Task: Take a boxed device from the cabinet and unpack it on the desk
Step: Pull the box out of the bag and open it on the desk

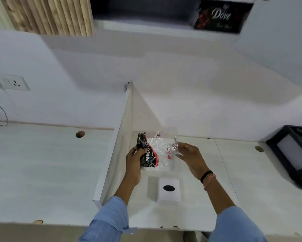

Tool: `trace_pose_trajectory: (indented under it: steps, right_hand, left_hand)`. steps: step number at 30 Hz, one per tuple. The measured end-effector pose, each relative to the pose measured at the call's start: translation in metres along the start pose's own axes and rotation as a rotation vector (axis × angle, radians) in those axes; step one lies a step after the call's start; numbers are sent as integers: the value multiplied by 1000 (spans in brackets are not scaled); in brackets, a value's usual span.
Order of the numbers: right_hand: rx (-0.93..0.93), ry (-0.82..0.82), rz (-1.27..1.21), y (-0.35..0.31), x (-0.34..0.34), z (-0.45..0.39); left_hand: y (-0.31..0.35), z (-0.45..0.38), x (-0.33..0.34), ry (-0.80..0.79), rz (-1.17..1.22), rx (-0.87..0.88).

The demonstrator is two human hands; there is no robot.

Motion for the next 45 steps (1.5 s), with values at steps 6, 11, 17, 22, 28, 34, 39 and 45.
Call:
trace_pose_trajectory:
  steps: [6, 11, 17, 22, 28, 34, 39, 45]
  right_hand:
    - [30, 70, 90, 37, -5, -16]
    - [191, -68, 36, 77, 12, -26]
    - [402, -142, -258, 147, 20, -43]
    - [579, -145, -447, 199, 37, -45]
    - [676, -162, -445, 240, 72, -35]
    - [684, 39, -259, 257, 45, -32]
    - [603, 299, -154, 239, -6, -31]
    - [501, 311, -275, 209, -4, -35]
  left_hand:
    - [-35, -24, -22, 18, -33, -62]
    - [-58, -33, -34, 38, -52, -121]
    - [-86, -40, -46, 32, -126, -193]
    - [-132, -13, -79, 206, -85, -365]
    - [-183, 30, -123, 478, 208, -420]
    - [-207, 40, -157, 819, 151, -382]
    - [-234, 44, -152, 953, 299, -438]
    - [-239, 49, -161, 1024, 203, -453]
Point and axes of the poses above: each hand's wrist, its own z-axis away from the middle knuckle, its own x-axis out of the palm, y = z × x, the point moved 9 cm from there along -z, towards the middle knuckle, and after that the axes turned 6 degrees about -y, right-handed, at the moved point
